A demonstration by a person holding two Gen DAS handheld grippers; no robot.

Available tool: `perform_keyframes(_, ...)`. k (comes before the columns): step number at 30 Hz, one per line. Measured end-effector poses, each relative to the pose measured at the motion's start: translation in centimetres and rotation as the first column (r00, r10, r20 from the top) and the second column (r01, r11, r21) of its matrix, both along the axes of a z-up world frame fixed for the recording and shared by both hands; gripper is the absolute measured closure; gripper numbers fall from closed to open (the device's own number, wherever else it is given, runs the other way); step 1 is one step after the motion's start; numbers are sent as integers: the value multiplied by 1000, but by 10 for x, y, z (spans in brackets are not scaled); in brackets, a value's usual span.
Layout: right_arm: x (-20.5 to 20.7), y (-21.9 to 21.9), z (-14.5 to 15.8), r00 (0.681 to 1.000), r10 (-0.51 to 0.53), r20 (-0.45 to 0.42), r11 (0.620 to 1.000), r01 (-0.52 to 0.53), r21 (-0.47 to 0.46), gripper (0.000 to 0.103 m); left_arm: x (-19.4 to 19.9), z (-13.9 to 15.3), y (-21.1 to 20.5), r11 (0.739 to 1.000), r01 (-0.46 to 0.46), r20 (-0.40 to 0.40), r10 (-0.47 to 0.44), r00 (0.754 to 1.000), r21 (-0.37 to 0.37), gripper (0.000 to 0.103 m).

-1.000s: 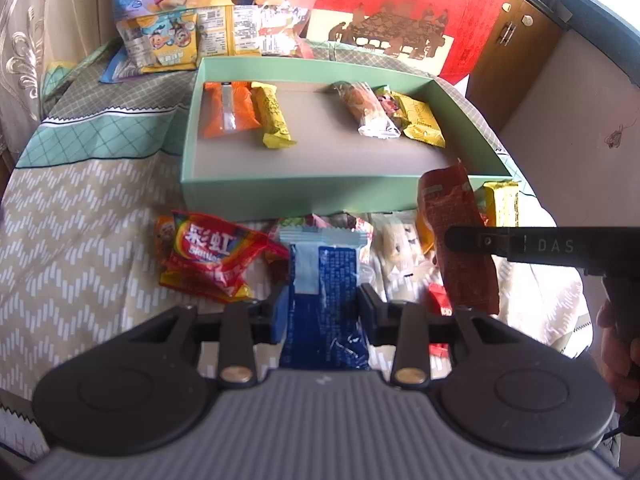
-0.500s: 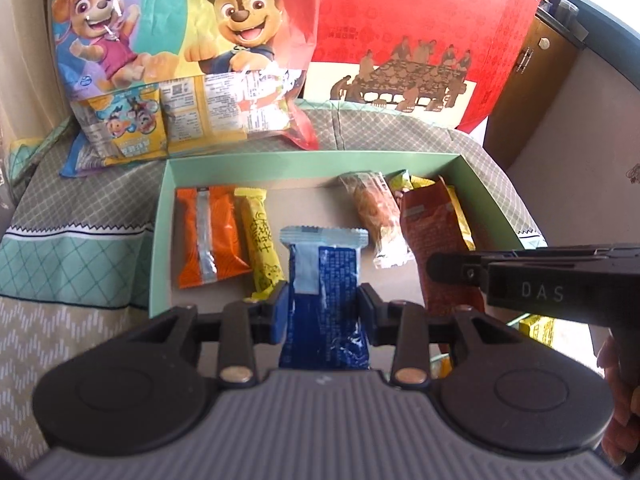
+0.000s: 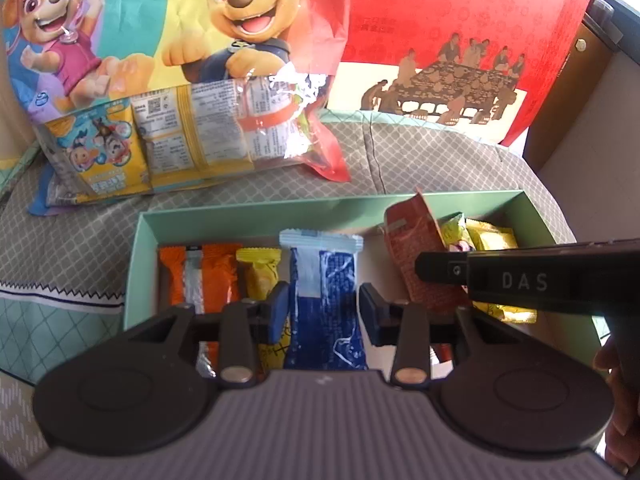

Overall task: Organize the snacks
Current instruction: 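Carry both snacks into the green box and open both tools, then grasp the yellow printed biscuit pack with the left tool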

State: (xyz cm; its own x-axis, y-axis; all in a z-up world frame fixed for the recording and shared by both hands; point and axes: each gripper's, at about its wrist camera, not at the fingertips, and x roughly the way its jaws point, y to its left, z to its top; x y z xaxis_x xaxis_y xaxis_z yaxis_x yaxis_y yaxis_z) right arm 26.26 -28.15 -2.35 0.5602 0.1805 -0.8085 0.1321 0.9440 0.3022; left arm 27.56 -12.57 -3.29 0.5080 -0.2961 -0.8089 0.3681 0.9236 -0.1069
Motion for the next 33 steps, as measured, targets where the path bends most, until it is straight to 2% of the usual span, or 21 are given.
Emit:
perform_keyframes(1, 2, -3, 1, 1000, -10, 3, 1000, 10, 27, 71, 0, 0, 1, 1000, -11, 7, 11, 1000, 9, 38)
perform_keyframes(2, 1, -5, 2, 1000, -16, 16, 999, 15, 47, 48, -2, 1, 3, 1000, -22, 20, 21, 1000, 13, 30)
perform_keyframes(4, -7, -7, 10, 998, -30, 60, 999, 28, 30, 23, -5, 3, 6, 999, -35, 35, 35, 999, 20, 17)
perform_keyframes(5, -11, -7, 13, 997, -29, 75, 999, 28, 17, 17, -7, 6, 7, 999, -42, 36, 41, 998, 25, 14)
perform_keyframes(7, -19, -8, 20, 996, -21, 87, 1000, 21, 4, 15, -14, 11, 10, 998, -49, 40, 48, 998, 26, 7)
perform_keyframes(9, -33, -11, 27, 995, -21, 97, 1000, 20, 11, 9, -24, 17, 10, 998, -51, 48, 50, 998, 22, 1)
perform_keyframes(11, -48, -14, 33, 994, -29, 107, 1000, 28, 10, 0, -36, 23, 9, 999, -44, 54, 43, 998, 16, 0)
perform_keyframes(17, -101, -28, 48, 992, -62, 113, 998, 61, 11, 0, -85, 35, -8, 1000, 7, 41, -7, 999, 3, 0)
perform_keyframes(22, -155, -48, 54, 986, -108, 126, 994, 109, 4, 0, -128, 31, -33, 997, 77, 40, -78, 996, 25, 0)
perform_keyframes(33, -247, -105, 31, 957, -275, 96, 961, 274, 28, 0, -189, 2, -111, 977, 204, -7, -204, 979, 58, 0)
